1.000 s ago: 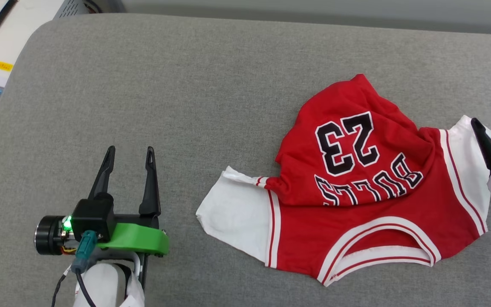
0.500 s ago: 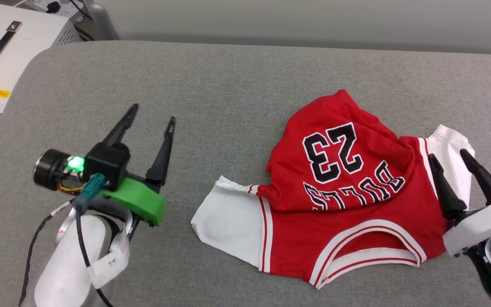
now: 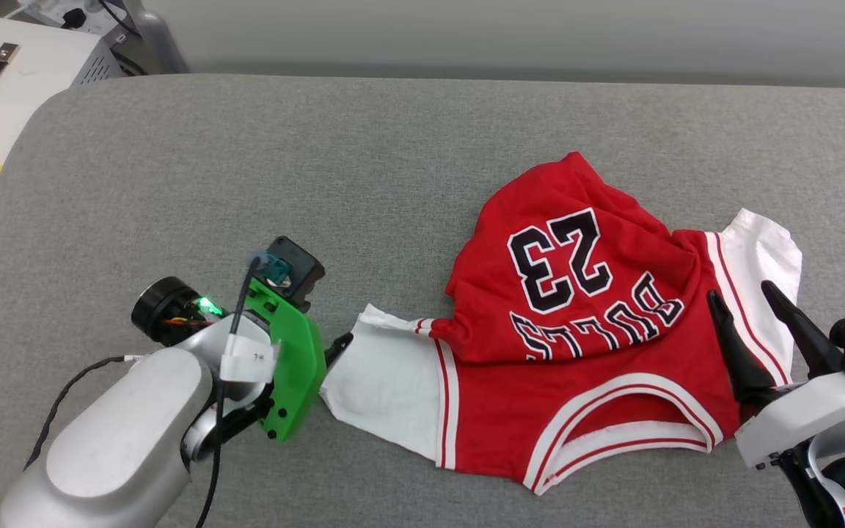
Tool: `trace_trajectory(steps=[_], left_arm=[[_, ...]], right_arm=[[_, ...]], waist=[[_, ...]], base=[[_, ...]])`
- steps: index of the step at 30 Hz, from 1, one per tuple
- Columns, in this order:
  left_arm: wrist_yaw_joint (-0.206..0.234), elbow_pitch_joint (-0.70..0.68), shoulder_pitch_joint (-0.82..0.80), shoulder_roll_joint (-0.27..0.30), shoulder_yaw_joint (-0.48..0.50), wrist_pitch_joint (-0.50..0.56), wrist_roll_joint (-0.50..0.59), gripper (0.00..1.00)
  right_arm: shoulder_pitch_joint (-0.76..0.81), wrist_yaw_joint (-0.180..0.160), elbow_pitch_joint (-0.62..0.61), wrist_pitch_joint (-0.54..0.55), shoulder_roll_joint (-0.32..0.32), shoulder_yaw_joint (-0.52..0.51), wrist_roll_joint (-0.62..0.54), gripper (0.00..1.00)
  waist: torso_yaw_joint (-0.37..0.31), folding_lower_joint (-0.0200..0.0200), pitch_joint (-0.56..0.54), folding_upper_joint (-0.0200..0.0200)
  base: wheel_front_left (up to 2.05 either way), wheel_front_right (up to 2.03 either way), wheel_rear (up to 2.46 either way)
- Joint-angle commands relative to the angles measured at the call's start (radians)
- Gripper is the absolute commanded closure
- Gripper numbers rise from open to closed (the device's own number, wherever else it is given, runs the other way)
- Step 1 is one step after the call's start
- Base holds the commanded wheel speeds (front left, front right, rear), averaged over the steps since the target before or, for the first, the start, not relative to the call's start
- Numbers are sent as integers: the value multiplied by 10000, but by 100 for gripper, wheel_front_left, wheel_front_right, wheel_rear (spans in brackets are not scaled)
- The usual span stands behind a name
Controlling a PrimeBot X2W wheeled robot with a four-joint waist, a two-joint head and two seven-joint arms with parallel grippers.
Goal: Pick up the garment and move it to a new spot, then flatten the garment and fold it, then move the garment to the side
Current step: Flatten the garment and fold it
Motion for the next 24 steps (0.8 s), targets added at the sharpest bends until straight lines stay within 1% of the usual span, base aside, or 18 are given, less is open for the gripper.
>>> trace_trajectory(steps=[1, 2, 6, 10, 16, 19, 22, 23, 24], left_arm=[[-27, 11, -407, 162, -379, 193, -54, 0], [-27, 35, -560, 241, -741, 348, -166, 0], [-28, 395, -985, 283, -1601, 717, -805, 0], [-28, 999, -1228, 199, -2159, 848, -1428, 0], [-28, 2056, -1482, 134, -3018, 957, -1919, 0], [-28, 2348, -1512, 157, -3608, 1034, -2054, 0], [-28, 2502, -1530, 158, -4069, 857, -2245, 0], [-28, 2526, -1608, 186, -4260, 720, -2164, 4], [-28, 2592, -1674, 210, -4345, 550, -2099, 66]], right_arm=[[-78, -6, -62, 47, 14, 43, -53, 0], [-120, -6, -59, 62, 10, 67, -52, 0], [-279, -6, -42, 93, -10, 169, -39, 0], [-475, -6, 7, 84, -24, 310, -28, 0], [-718, -6, 221, -13, -62, 488, 14, 0], [-813, -6, 328, -58, -81, 589, 57, 0], [-860, -6, 426, -111, -97, 615, 103, 0], [-866, -6, 456, -128, -101, 607, 111, 0], [-864, -6, 477, -140, -104, 594, 115, 0]], waist=[[-94, 1, 86, 0], [-128, 1, 129, 0], [-243, 1, 329, 0], [-368, 1, 558, 0], [-488, 1, 815, 0], [-545, 1, 875, 0], [-550, 1, 889, 0], [-534, 1, 885, 0], [-510, 1, 876, 0]], base=[[0, 0, 0], [0, 0, 0], [0, 0, 0], [0, 0, 0], [0, 0, 0], [0, 0, 0], [0, 0, 0], [0, 0, 0], [0, 0, 0]])
